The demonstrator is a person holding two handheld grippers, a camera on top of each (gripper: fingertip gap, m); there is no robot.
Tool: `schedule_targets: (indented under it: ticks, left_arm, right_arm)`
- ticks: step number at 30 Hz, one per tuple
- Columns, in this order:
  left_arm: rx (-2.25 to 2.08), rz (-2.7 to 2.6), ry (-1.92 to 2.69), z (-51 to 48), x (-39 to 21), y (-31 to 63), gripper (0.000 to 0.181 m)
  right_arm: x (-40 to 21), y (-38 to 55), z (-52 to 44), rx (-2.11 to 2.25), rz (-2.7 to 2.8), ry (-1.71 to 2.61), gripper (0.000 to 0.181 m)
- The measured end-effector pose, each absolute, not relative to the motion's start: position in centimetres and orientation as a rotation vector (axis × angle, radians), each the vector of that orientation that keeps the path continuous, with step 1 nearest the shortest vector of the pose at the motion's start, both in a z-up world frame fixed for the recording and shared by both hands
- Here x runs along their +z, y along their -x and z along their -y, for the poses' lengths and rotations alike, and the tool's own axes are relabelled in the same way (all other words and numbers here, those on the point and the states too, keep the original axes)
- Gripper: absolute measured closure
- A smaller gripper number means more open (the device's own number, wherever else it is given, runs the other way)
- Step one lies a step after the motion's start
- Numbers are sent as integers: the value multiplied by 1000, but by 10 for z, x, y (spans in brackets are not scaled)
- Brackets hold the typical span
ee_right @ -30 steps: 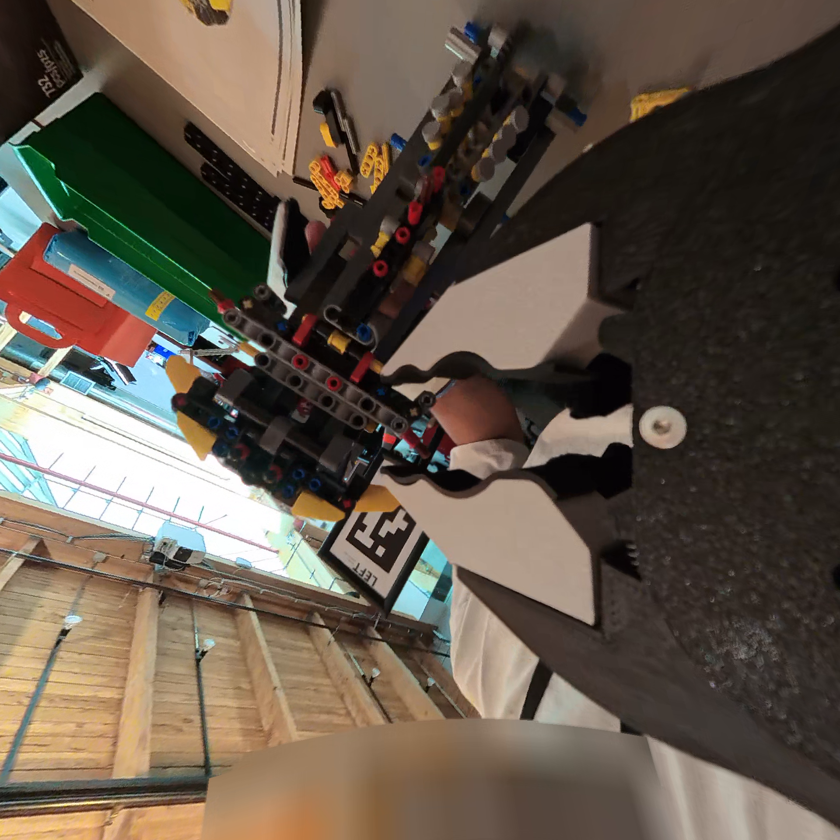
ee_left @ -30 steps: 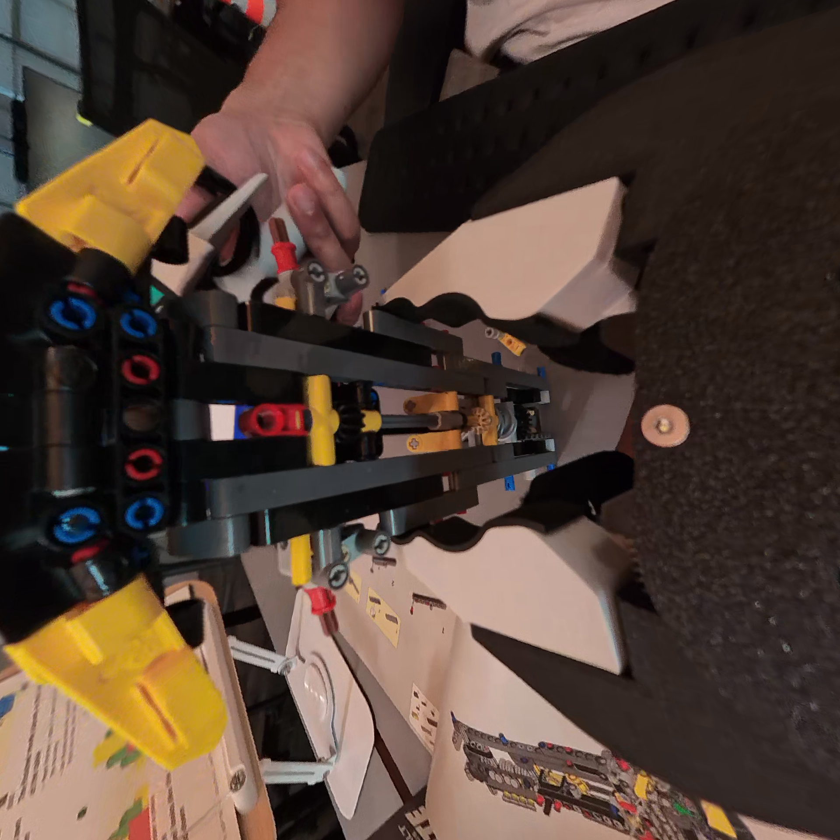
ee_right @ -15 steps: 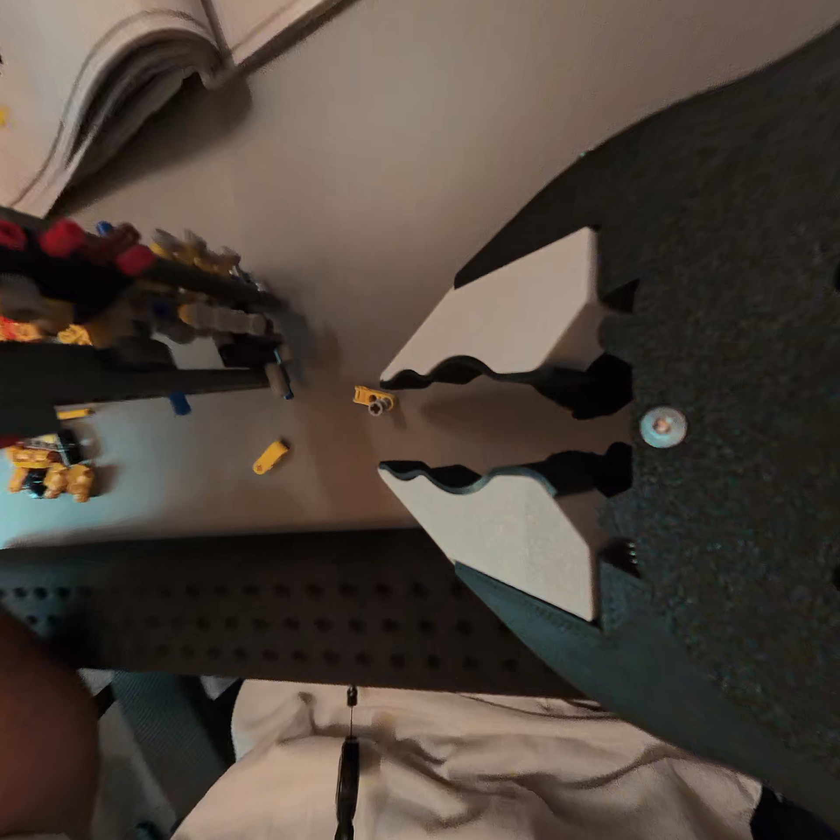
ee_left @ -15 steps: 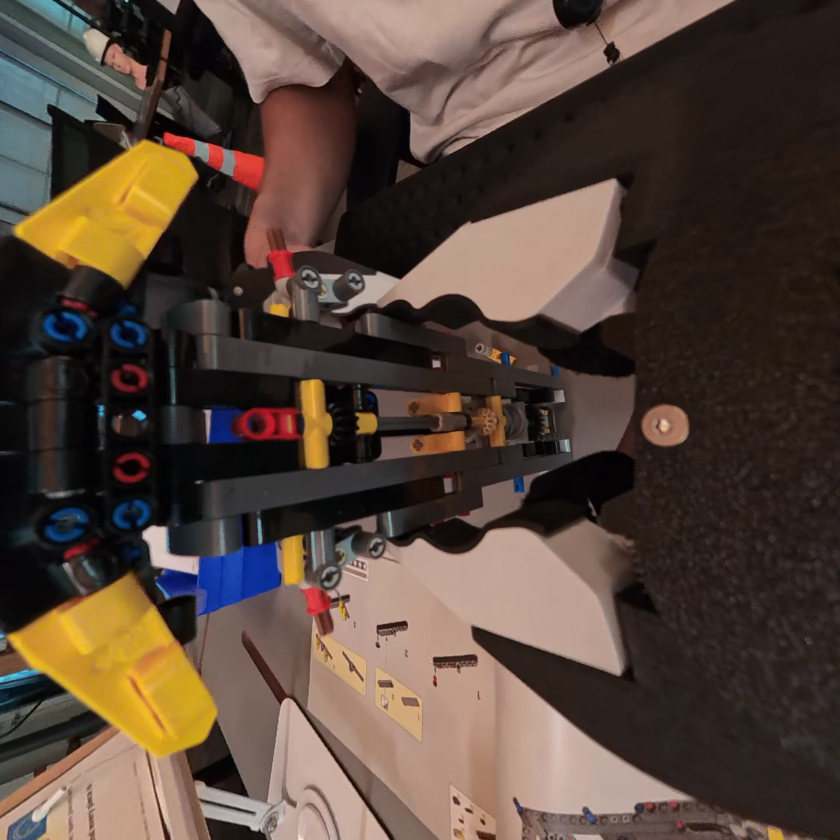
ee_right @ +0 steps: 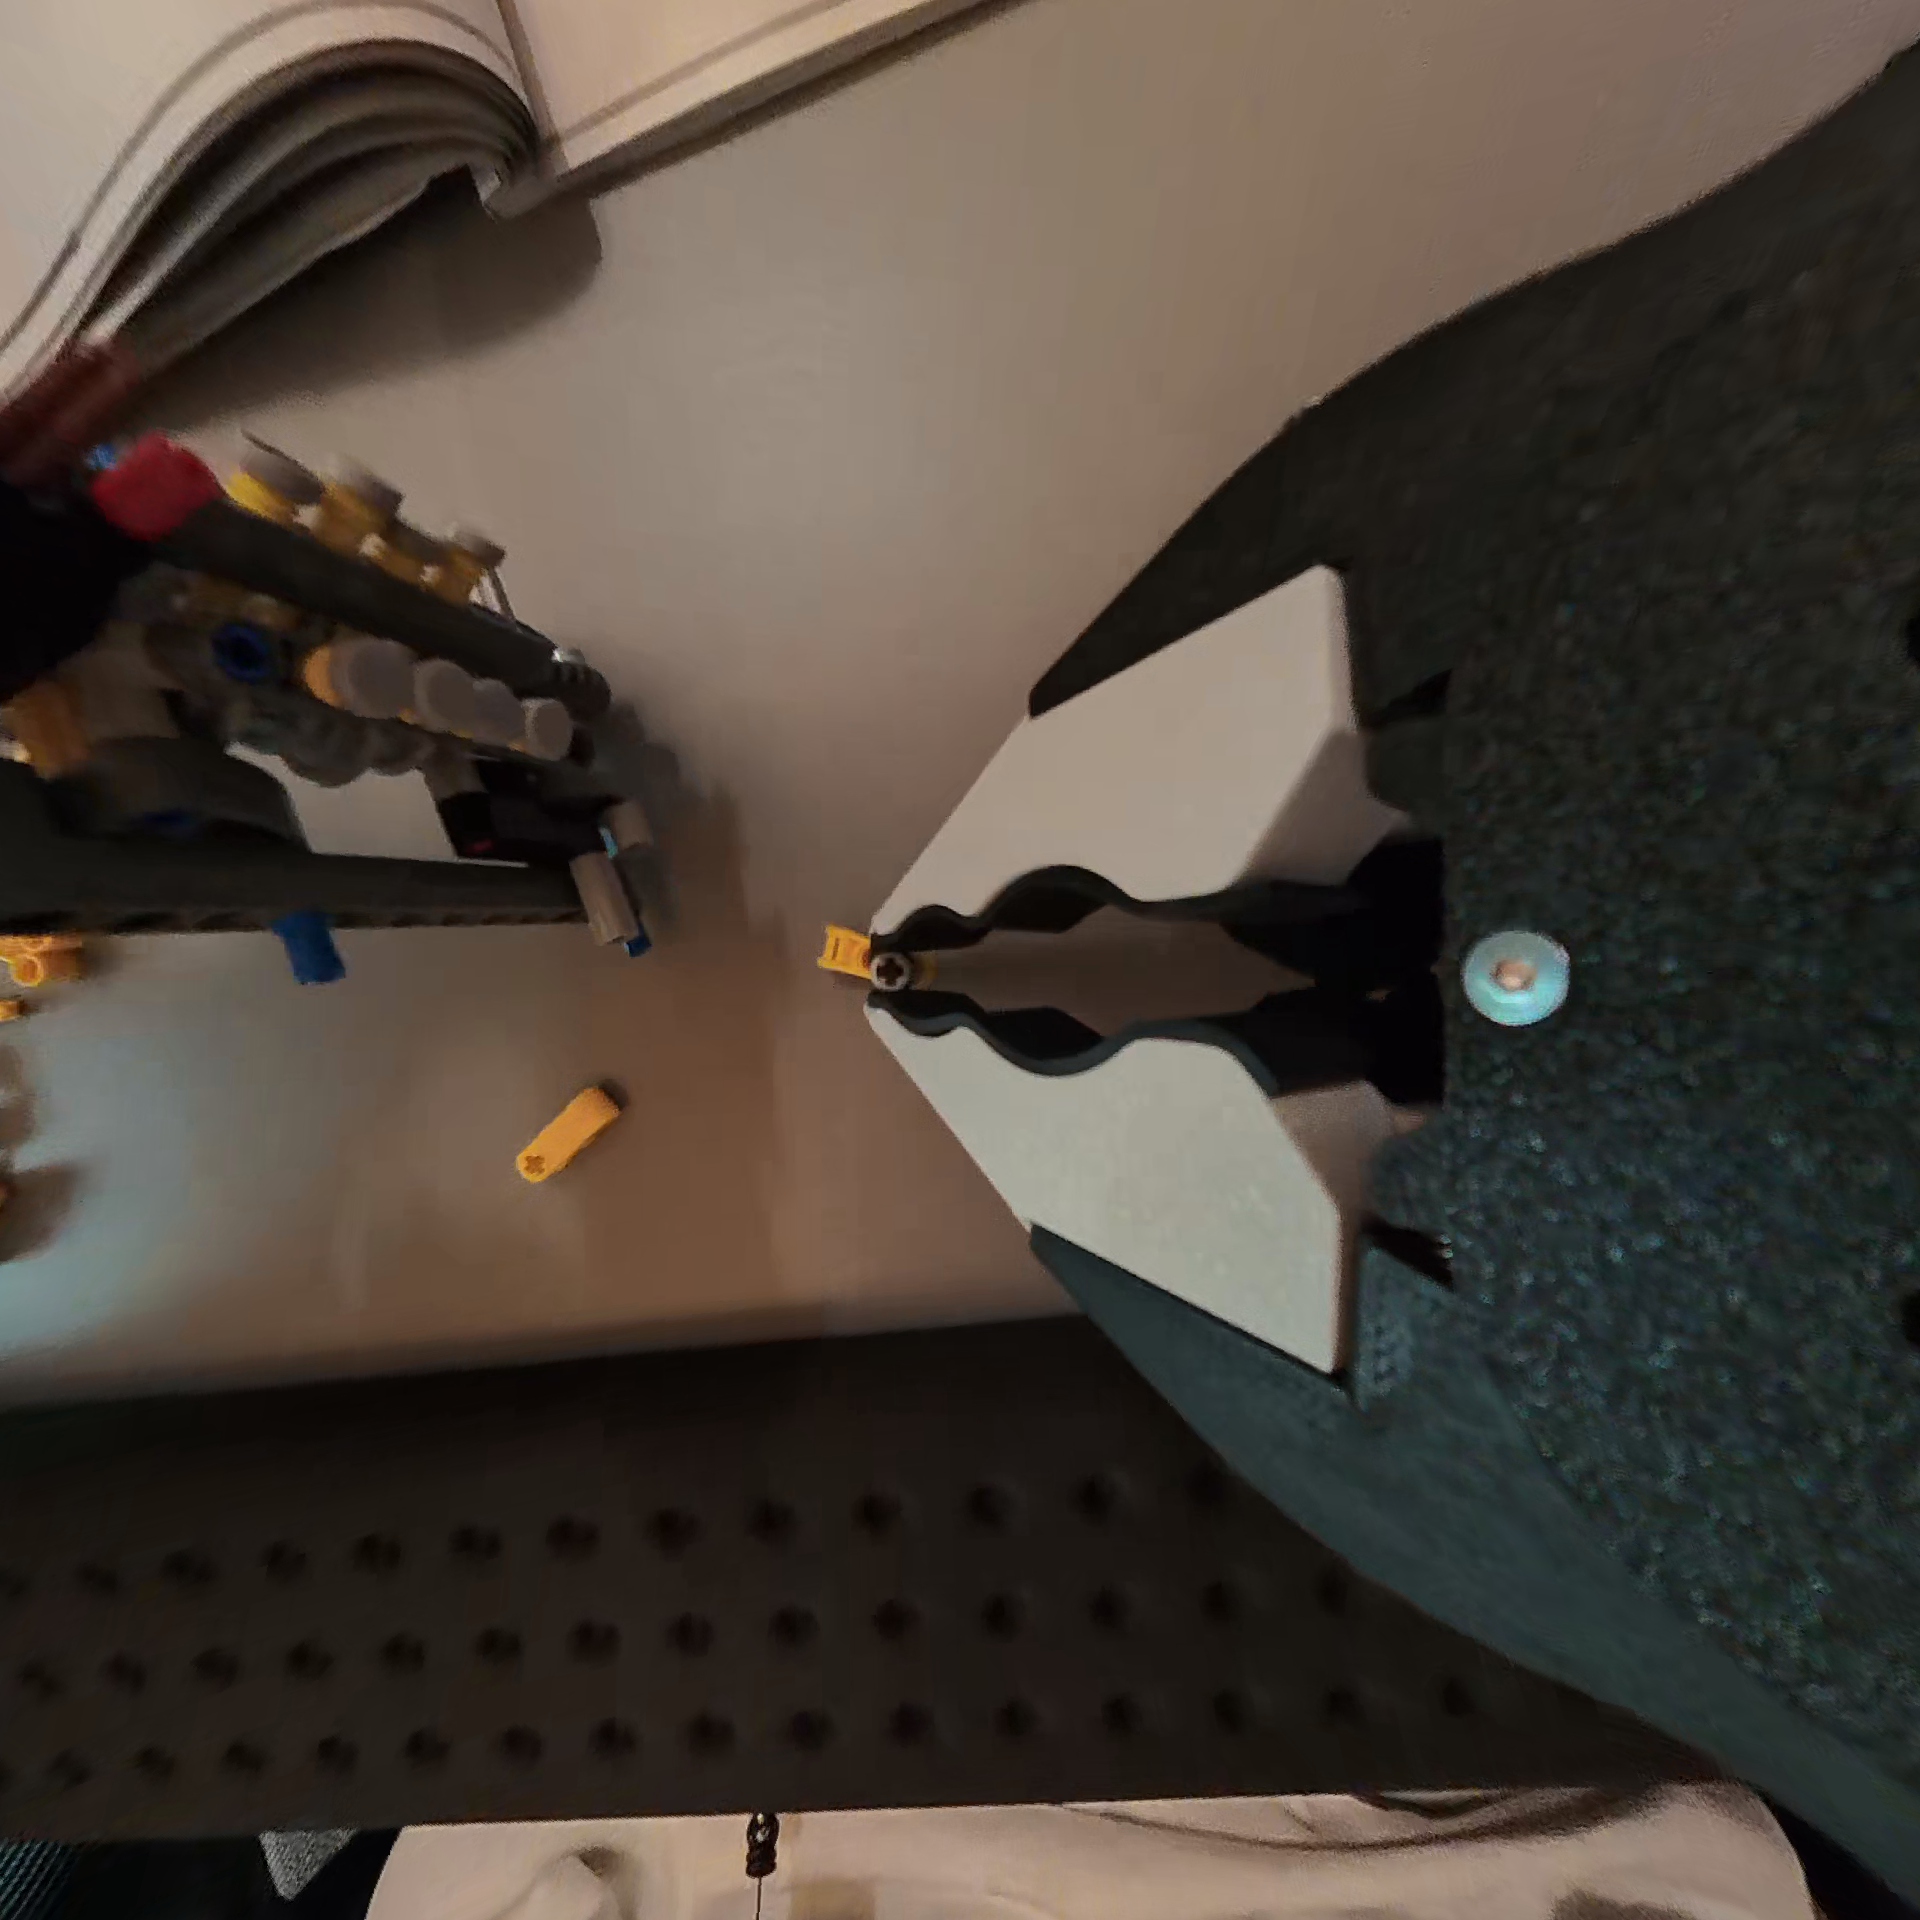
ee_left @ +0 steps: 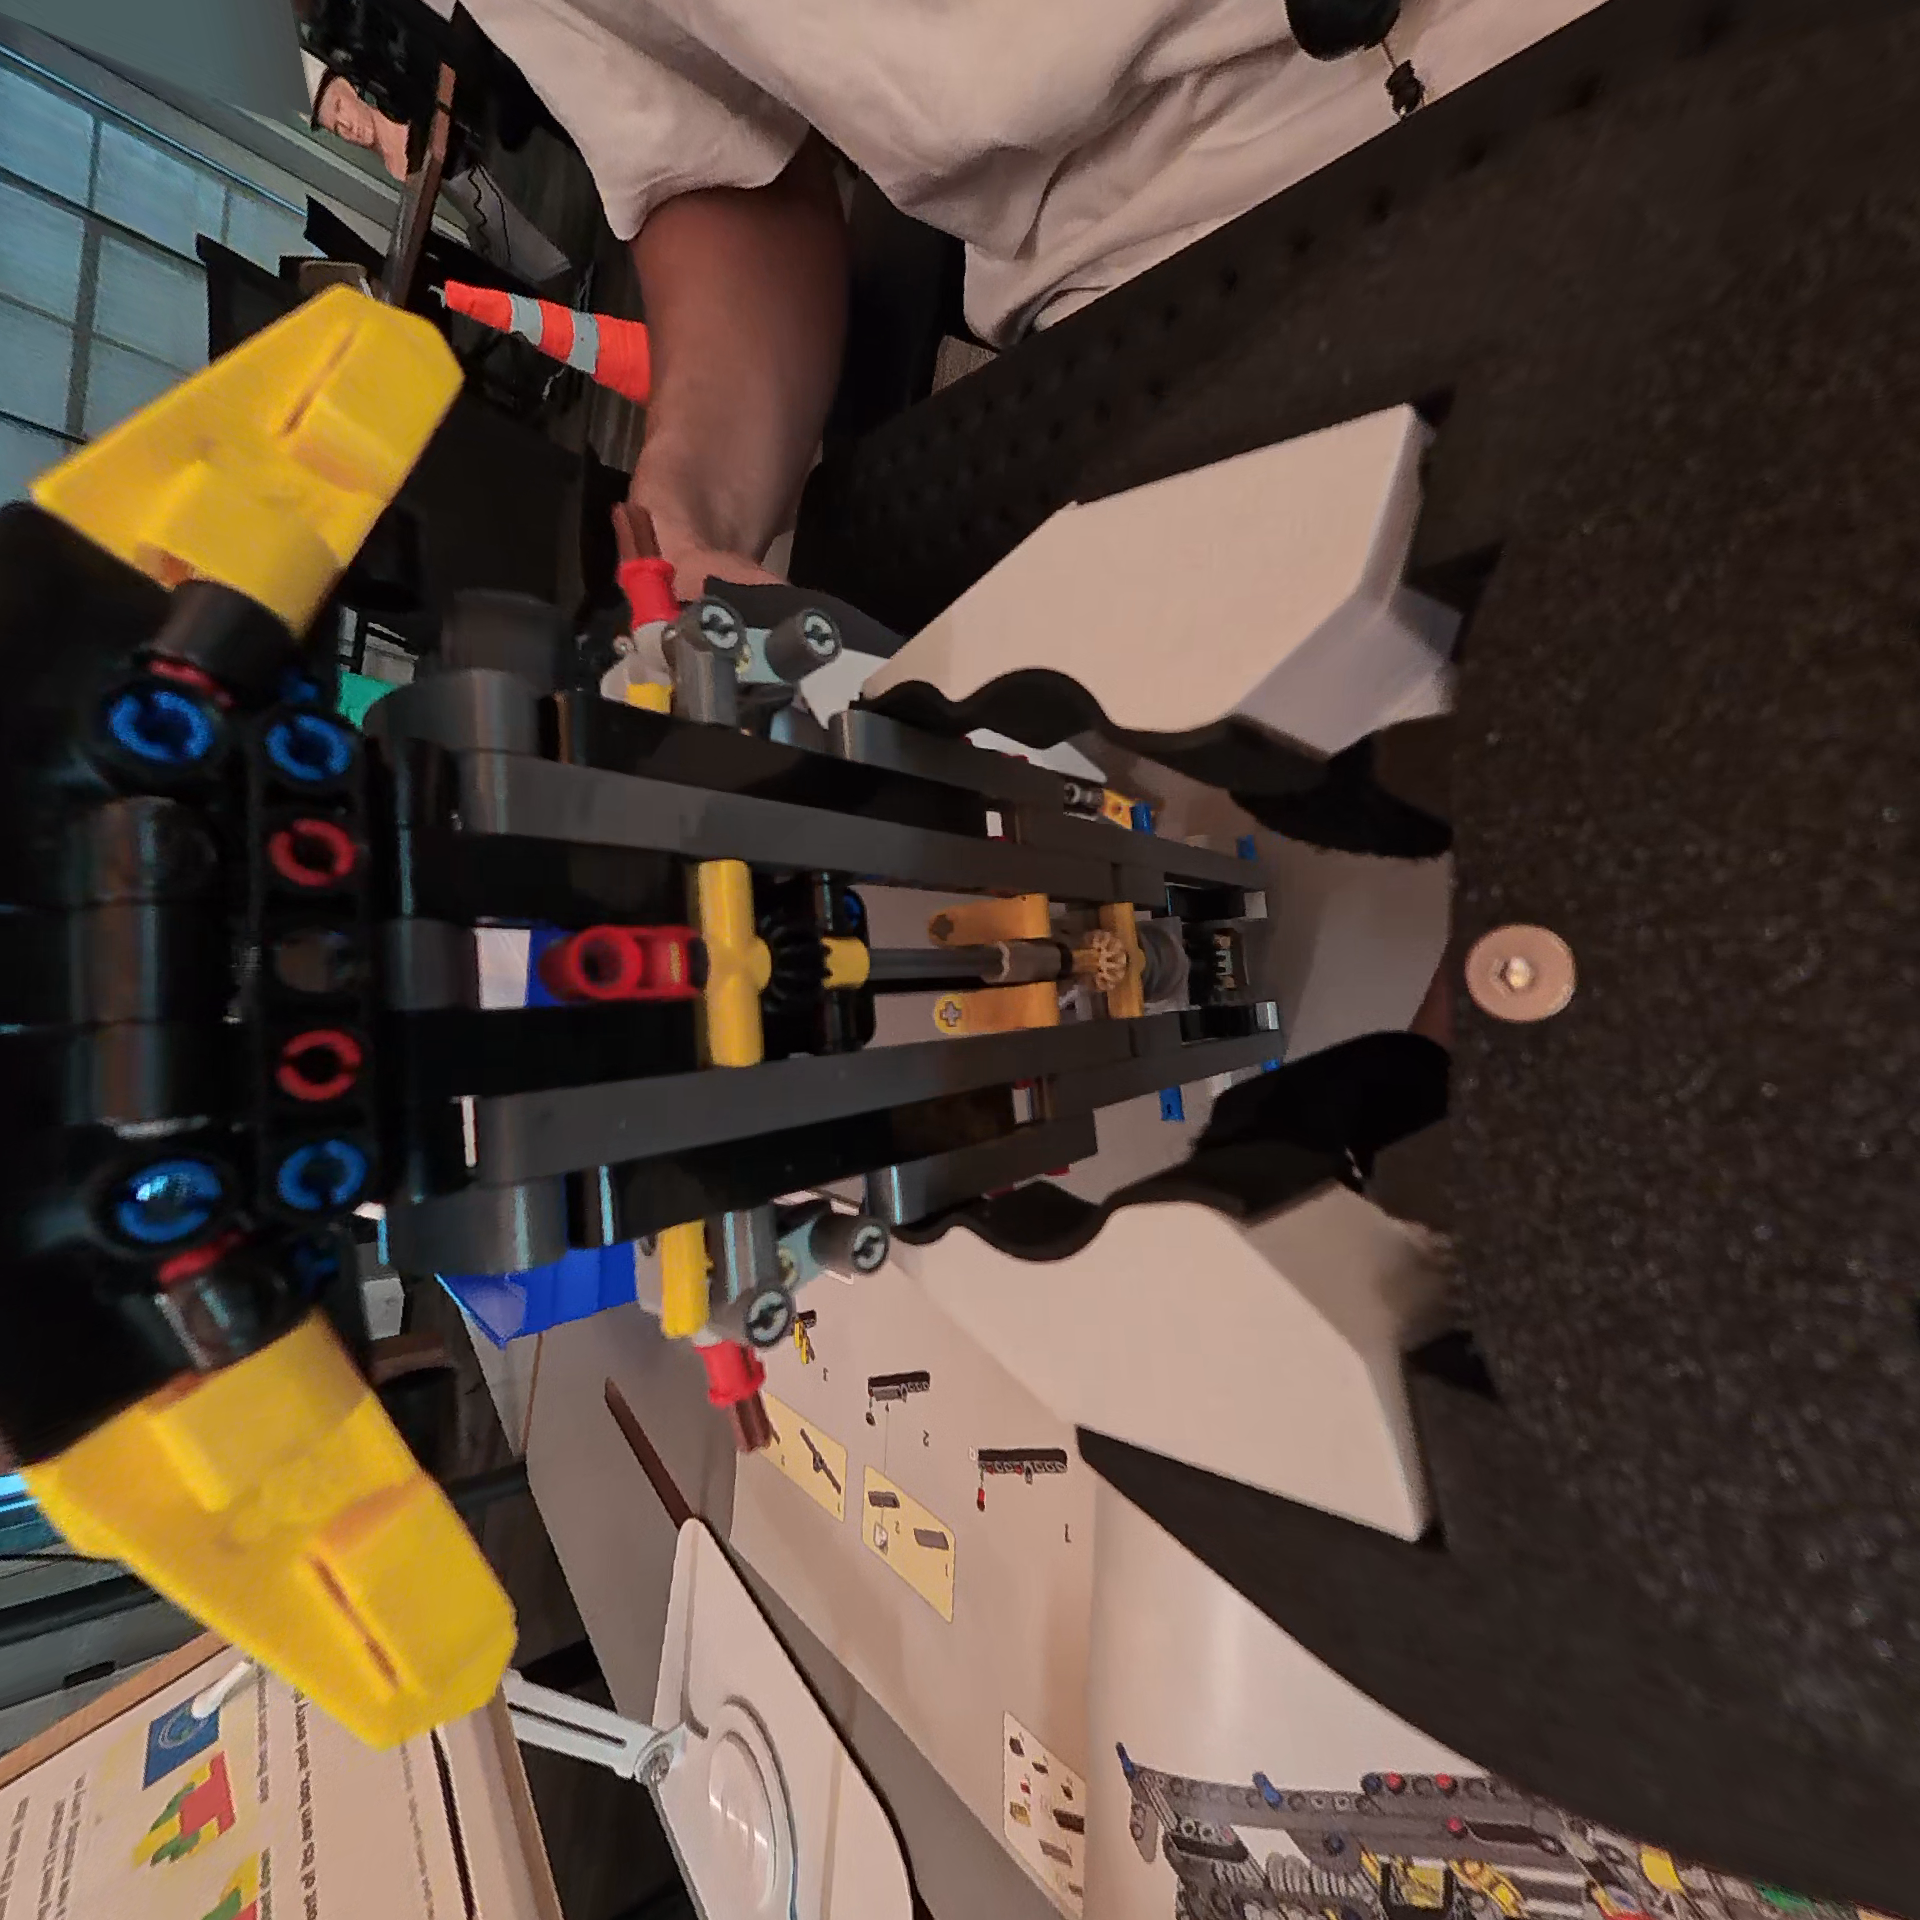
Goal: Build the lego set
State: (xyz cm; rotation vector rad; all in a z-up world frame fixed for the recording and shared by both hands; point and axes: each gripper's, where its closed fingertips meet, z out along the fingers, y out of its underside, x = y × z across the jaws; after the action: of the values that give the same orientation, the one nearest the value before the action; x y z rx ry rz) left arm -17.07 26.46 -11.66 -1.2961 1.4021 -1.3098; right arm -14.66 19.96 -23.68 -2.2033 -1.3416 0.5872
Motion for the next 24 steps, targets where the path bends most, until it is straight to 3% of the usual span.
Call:
schedule_targets:
  ticks: [1, 4, 11, 24]
  left_arm:
    - [-1308, -1405, 1293, -264, -117, 171, 97]
    - [-1314, -1421, 1282, -262, -117, 171, 96]
    - [-1314, -1470, 1261, -259, -117, 168, 97]
    - [-1281, -1520, 1236, -252, -119, 165, 97]
  right_arm:
    - [-234, 146, -199, 604, 1331, 2193, 175]
    - [-206, 150, -201, 736, 1239, 2125, 175]
    - [-42, 165, -223, 1003, 1084, 1736, 176]
    - [-55, 192, -225, 819, 1466, 1909, 176]
